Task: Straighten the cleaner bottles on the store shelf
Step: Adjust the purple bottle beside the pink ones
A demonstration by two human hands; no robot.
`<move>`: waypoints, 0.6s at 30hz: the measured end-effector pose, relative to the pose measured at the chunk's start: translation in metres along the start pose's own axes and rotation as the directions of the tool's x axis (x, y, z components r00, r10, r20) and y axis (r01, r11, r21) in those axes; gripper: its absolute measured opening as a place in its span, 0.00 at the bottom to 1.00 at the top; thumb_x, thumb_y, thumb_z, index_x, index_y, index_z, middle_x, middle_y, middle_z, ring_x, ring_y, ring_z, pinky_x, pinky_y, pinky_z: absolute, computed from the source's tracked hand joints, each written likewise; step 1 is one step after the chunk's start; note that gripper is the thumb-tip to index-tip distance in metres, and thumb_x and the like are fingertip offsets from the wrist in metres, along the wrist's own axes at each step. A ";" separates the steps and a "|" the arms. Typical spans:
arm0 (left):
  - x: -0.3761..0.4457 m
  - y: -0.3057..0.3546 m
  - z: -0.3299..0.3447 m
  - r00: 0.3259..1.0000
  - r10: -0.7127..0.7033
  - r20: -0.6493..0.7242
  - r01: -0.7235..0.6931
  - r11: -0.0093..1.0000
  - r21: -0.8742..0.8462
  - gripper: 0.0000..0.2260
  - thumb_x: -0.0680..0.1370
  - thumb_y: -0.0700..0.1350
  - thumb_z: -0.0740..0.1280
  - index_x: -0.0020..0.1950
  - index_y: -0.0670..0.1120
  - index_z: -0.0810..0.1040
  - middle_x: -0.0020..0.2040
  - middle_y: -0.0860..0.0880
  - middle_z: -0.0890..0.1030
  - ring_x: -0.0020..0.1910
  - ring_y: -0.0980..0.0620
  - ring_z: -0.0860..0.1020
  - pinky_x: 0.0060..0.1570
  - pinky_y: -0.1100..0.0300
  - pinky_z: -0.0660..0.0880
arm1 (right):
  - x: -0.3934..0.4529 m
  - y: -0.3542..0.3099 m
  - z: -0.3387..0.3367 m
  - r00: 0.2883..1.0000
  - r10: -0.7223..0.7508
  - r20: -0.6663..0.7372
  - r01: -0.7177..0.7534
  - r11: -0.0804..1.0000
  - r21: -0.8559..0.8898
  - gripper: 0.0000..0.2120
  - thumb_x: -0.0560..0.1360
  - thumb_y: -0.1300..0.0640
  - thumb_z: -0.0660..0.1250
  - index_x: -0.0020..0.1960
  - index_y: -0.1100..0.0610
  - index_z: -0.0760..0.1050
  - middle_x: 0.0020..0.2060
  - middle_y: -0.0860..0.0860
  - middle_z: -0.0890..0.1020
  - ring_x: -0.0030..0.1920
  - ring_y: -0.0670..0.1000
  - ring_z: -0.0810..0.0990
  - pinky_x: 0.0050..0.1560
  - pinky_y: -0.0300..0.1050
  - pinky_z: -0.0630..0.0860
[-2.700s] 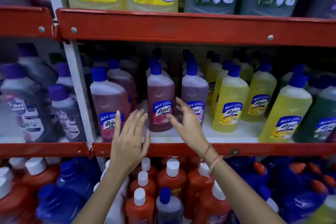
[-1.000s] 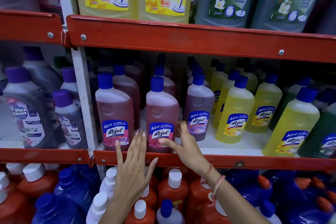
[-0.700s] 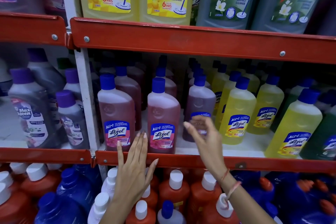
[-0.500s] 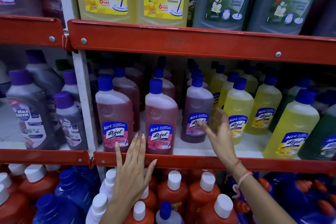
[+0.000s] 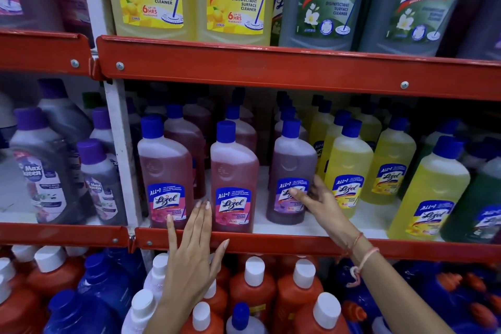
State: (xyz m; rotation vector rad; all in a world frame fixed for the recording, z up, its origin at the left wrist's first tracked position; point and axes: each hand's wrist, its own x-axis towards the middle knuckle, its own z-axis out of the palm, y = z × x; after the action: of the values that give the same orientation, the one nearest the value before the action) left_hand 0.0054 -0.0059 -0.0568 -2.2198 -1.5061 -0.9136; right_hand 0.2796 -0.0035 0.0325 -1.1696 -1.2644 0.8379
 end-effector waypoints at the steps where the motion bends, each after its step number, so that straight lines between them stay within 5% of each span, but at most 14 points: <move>1: 0.000 0.000 0.000 1.000 -0.005 0.000 0.005 1.000 -0.006 0.33 0.79 0.61 0.51 0.78 0.42 0.56 0.77 0.43 0.66 0.76 0.49 0.60 0.76 0.39 0.46 | -0.003 0.000 0.000 1.000 -0.006 0.004 0.006 1.000 0.003 0.33 0.64 0.50 0.73 0.66 0.56 0.69 0.59 0.57 0.82 0.56 0.52 0.83 0.47 0.41 0.82; 7: -0.001 0.003 -0.002 1.000 -0.028 0.008 0.028 0.999 -0.032 0.33 0.80 0.62 0.49 0.78 0.43 0.55 0.77 0.43 0.66 0.76 0.49 0.60 0.78 0.43 0.41 | -0.024 0.000 -0.002 0.999 -0.029 0.014 0.029 0.999 0.044 0.25 0.65 0.53 0.73 0.60 0.54 0.73 0.57 0.56 0.84 0.55 0.51 0.85 0.48 0.42 0.82; 15: -0.001 0.005 -0.002 0.999 -0.040 0.014 0.041 0.998 -0.049 0.33 0.79 0.61 0.50 0.78 0.43 0.55 0.77 0.44 0.65 0.76 0.50 0.60 0.77 0.43 0.43 | -0.035 0.004 -0.003 0.998 -0.057 0.011 0.057 0.998 0.015 0.28 0.64 0.49 0.74 0.62 0.54 0.73 0.57 0.54 0.84 0.57 0.52 0.84 0.55 0.53 0.82; 18: -0.001 0.004 -0.003 0.999 -0.045 0.022 0.046 0.998 -0.047 0.33 0.79 0.62 0.50 0.78 0.43 0.55 0.77 0.43 0.65 0.76 0.49 0.60 0.77 0.44 0.42 | -0.035 0.003 -0.004 0.998 -0.062 0.032 0.063 0.998 -0.016 0.28 0.64 0.47 0.74 0.62 0.53 0.73 0.57 0.53 0.84 0.57 0.50 0.84 0.54 0.50 0.82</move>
State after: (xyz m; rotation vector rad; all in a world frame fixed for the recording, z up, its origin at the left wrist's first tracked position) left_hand 0.0081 -0.0098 -0.0543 -2.2434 -1.5655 -0.9526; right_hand 0.2787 -0.0369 0.0208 -1.1284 -1.3295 0.8031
